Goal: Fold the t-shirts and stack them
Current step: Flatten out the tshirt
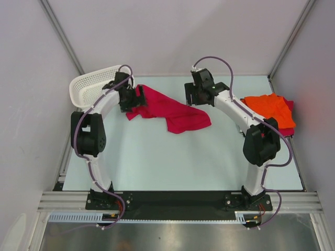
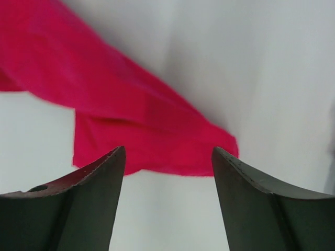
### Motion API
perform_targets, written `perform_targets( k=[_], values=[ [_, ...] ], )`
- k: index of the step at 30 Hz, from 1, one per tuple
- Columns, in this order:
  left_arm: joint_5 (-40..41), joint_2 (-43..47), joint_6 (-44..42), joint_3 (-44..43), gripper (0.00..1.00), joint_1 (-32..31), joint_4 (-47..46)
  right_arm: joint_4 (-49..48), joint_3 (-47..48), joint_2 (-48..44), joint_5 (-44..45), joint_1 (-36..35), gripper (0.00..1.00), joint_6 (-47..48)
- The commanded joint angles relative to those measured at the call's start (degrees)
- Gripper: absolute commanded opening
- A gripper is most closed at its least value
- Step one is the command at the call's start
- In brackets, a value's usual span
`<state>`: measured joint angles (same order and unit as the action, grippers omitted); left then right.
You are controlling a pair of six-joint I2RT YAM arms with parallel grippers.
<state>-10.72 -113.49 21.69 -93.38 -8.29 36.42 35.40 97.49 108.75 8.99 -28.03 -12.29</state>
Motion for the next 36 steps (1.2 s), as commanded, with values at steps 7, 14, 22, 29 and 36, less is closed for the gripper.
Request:
perform_targets(
  k=[7, 14, 22, 29, 36],
  values=[
    [-2.03, 4.42, -3.85, 10.59, 1.0, -1.02, -1.36, 3.8, 0.93, 4.34, -8.47, -6.07, 0.64, 0.52],
    [0.79, 3.98, -5.78, 9.97, 1.0, -0.93, 0.84, 8.54, 9.1, 13.93, -5.22, -11.6, 0.62, 3.68],
    [1.75, 3.89, -5.78, 9.54, 1.0, -0.93, 1.63, 12.06, 13.86, 21.32, -1.72, -14.06, 0.5, 4.3],
    [2.99, 4.33, -6.57, 9.18, 1.0, -0.85, 2.42, 15.31, 17.2, 22.12, 4.01, -14.68, 0.49, 3.86],
    [3.6, 3.54, -5.87, 9.62, 1.0, -0.85, 2.51, 15.93, 15.27, 19.75, 7.0, -14.59, 0.5, 4.03]
  ],
)
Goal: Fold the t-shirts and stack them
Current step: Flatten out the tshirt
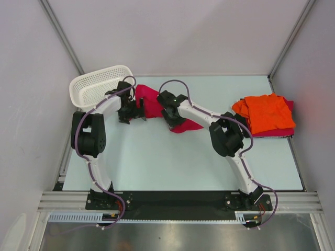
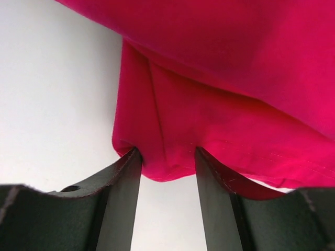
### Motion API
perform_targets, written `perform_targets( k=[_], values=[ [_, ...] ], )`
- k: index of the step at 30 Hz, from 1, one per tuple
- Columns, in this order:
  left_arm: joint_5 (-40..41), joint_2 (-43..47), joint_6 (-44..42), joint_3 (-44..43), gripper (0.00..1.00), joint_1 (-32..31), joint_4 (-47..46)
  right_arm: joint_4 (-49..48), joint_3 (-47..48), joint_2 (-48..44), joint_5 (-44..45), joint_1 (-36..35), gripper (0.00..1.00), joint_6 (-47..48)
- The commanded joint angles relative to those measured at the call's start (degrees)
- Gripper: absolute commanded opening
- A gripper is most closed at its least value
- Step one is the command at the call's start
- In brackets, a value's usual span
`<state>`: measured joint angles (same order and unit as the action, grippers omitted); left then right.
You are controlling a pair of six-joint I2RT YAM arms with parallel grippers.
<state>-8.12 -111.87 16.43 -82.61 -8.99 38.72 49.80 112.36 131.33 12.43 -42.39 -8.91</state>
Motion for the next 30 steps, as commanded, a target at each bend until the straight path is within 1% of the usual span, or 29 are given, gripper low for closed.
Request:
perform_targets(
  k=[1, 7, 17, 23, 30],
  values=[
    [1.17, 1.92, -0.52, -1.15, 1.0, -0.06, 0.39, 1.53, 0.06, -3.01, 3.66, -0.15, 0.5, 0.64],
    [1.88, 1.31, -0.43, -1.24, 1.0, -0.15, 1.01, 2.32, -0.38, -5.46, 1.64, -0.06, 0.51, 0.73],
    [1.97, 0.61, -0.25, -0.71, 1.0, -0.06, 1.36, -0.93, -5.22, -10.83, -1.17, 1.7, 0.52, -0.85],
    [2.23, 0.52, -0.43, -0.54, 1.0, -0.15, 1.53, -1.46, -6.45, -9.25, -2.4, 2.58, 0.52, -0.76],
    [2.49, 0.43, -0.61, -0.27, 1.0, -0.15, 1.8, -1.64, -6.18, -5.12, -2.49, 1.17, 0.52, -0.5]
  ],
)
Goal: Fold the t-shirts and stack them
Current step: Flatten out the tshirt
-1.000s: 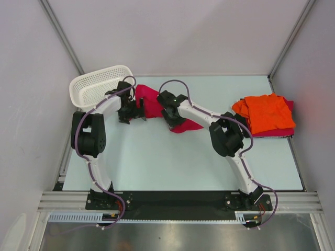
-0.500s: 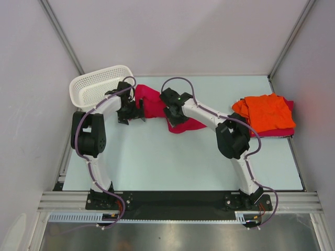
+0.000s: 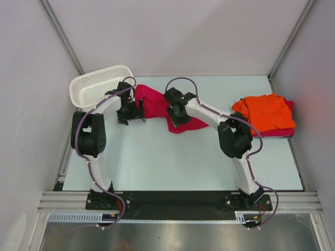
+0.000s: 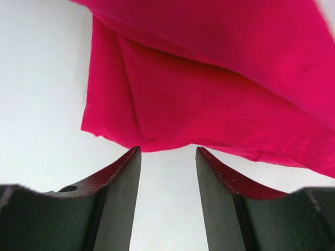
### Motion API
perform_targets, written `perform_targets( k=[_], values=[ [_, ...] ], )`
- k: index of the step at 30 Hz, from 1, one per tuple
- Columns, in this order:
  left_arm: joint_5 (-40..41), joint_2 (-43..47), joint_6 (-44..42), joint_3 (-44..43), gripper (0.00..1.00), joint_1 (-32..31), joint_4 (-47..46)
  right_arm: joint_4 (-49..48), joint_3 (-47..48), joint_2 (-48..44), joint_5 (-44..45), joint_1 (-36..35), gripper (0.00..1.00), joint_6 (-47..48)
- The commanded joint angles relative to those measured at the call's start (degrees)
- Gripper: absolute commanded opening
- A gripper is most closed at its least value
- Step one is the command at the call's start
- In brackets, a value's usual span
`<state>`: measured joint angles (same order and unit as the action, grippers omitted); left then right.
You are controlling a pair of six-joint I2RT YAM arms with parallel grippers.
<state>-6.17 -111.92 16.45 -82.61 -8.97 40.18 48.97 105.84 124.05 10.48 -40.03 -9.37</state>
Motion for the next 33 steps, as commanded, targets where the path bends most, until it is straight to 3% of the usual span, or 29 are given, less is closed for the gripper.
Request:
perform_targets(
  k=[1, 8, 12, 33],
  values=[
    [0.46, 0.47, -0.71, -0.27, 1.0, -0.17, 0.42, -0.98, 0.33, 2.77, -0.46, -1.28, 0.52, 0.05],
    [1.08, 0.12, -0.98, -0.71, 1.0, -0.17, 0.86, -0.46, 2.34, 6.46, 0.85, -1.37, 0.51, 0.23],
    [1.16, 0.12, -1.15, -1.06, 0.99, -0.17, 0.95, -0.54, 3.23, 6.38, 1.65, -1.28, 0.4, -0.13],
    [0.9, -0.41, -1.33, -0.71, 1.0, -0.26, 0.86, 1.04, 5.87, 4.09, 7.27, -1.19, 0.47, 0.49]
  ],
)
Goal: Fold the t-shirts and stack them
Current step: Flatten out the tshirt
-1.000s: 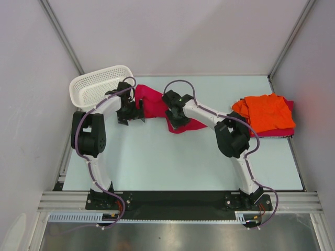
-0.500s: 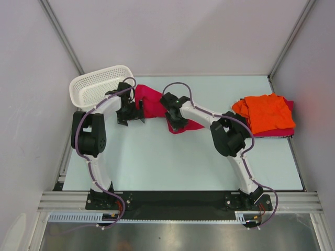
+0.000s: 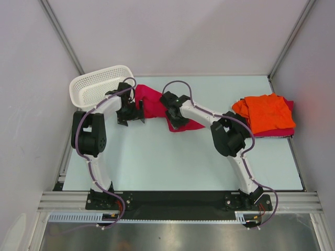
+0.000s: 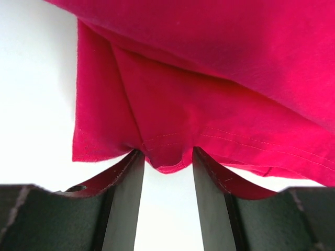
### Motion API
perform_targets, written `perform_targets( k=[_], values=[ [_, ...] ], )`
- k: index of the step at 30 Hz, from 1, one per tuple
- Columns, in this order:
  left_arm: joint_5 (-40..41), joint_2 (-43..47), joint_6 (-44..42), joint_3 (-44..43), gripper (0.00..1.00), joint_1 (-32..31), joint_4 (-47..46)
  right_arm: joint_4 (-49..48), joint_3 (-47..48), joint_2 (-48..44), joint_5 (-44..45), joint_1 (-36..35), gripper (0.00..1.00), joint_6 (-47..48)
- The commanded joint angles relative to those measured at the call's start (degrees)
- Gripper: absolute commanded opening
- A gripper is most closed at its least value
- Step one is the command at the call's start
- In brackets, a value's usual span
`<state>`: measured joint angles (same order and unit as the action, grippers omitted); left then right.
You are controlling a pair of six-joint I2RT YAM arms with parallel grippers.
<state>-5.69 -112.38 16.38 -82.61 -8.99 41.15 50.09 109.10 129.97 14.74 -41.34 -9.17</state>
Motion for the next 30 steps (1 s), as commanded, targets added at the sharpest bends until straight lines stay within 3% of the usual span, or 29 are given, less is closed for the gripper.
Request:
perform_targets(
  k=[1, 22, 30],
  values=[
    [0.42, 0.05, -1.26, -0.71, 1.0, -0.23, -0.01, -0.34, 3.05, -1.31, 3.1, 0.12, 0.47, 0.47],
    [0.33, -0.3, -1.62, -0.71, 1.0, -0.32, -0.01, 2.21, 6.74, -0.68, -4.54, 0.12, 0.48, 4.68],
    [0.42, -0.74, -1.79, -0.71, 1.0, -0.41, 0.08, 0.81, 3.32, -3.32, -4.19, 0.56, 0.49, 4.95]
  ],
)
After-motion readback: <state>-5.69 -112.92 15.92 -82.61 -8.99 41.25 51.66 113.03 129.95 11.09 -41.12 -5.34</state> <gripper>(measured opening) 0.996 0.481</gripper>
